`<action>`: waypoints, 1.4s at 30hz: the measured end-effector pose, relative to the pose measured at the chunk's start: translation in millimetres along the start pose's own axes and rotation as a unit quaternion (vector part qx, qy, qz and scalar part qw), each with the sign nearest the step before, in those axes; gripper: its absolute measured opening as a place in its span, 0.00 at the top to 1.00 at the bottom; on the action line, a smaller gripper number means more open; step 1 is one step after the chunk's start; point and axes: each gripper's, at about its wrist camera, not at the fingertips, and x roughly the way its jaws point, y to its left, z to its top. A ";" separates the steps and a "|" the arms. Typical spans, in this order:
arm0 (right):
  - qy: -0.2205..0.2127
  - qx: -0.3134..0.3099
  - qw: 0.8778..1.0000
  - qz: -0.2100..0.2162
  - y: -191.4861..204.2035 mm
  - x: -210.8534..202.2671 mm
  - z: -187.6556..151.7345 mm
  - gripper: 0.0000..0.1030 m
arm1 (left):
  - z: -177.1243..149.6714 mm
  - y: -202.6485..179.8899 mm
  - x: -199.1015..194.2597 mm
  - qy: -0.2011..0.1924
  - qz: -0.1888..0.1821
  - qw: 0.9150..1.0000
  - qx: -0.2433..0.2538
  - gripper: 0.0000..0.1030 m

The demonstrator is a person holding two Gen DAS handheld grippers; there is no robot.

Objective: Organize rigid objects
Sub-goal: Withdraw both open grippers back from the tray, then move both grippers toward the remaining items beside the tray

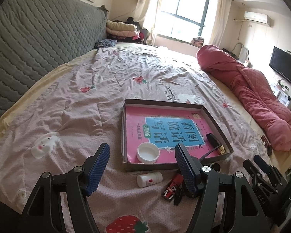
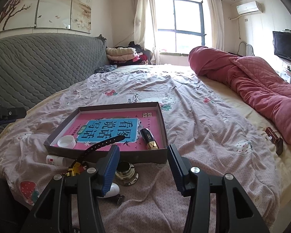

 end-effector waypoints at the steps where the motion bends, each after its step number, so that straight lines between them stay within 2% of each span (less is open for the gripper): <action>1: -0.001 -0.001 1.000 0.000 0.7 -1.7 0.0 0.51 | 0.0 -0.2 -0.1 0.001 -0.002 1.000 0.000 0.31; 24: 0.001 -0.023 1.000 0.020 20.8 -28.8 -4.4 0.51 | -10.7 -7.6 -17.0 0.006 -0.007 1.000 0.022 0.31; 33: 0.009 -0.028 0.999 0.021 25.3 -33.8 -7.1 0.51 | -21.9 -16.9 -19.7 0.017 -0.015 0.999 0.033 0.31; 42: 0.021 -0.028 0.999 0.021 24.2 -31.0 -10.5 0.51 | -41.9 -33.0 -13.0 0.045 -0.028 0.997 0.049 0.31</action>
